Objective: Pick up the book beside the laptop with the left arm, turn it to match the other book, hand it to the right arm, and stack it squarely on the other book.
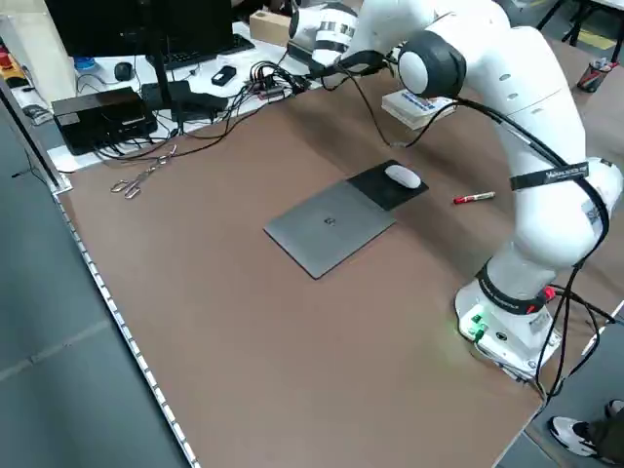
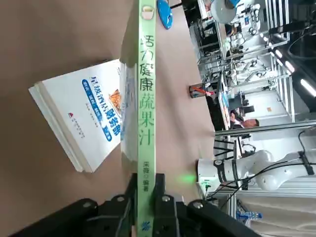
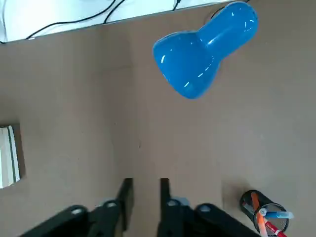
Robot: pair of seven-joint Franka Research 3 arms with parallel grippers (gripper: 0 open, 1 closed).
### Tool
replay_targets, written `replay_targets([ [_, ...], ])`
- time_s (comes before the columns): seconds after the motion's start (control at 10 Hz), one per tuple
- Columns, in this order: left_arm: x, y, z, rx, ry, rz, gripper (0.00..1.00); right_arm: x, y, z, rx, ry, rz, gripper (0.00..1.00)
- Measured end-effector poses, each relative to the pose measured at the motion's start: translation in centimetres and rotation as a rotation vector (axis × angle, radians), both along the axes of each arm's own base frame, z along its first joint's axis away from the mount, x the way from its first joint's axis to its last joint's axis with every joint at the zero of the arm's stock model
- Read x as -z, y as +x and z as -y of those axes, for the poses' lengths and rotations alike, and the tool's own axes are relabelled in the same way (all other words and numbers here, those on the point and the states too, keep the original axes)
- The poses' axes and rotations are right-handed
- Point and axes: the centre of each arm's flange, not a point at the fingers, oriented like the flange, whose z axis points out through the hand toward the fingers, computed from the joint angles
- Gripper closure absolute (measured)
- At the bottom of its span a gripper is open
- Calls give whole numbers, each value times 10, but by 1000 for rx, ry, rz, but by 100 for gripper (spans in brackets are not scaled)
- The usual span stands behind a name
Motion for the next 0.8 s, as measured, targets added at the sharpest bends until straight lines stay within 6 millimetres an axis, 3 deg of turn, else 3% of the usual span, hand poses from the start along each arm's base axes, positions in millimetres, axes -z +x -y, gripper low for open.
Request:
replay_targets([
  [0.1,4,5,8,20,-11,10,85,0,0,0,0,0,0,96],
  [0.2,7,10,13,47,-22,18,85,0,0,-1,-1,0,0,99],
  [0.6,23,13,66,170,-19,141,85,0,0,-3,54,9,1,100],
  [0.8,26,10,82,205,-4,165,85,0,0,-7,87,15,2,100],
])
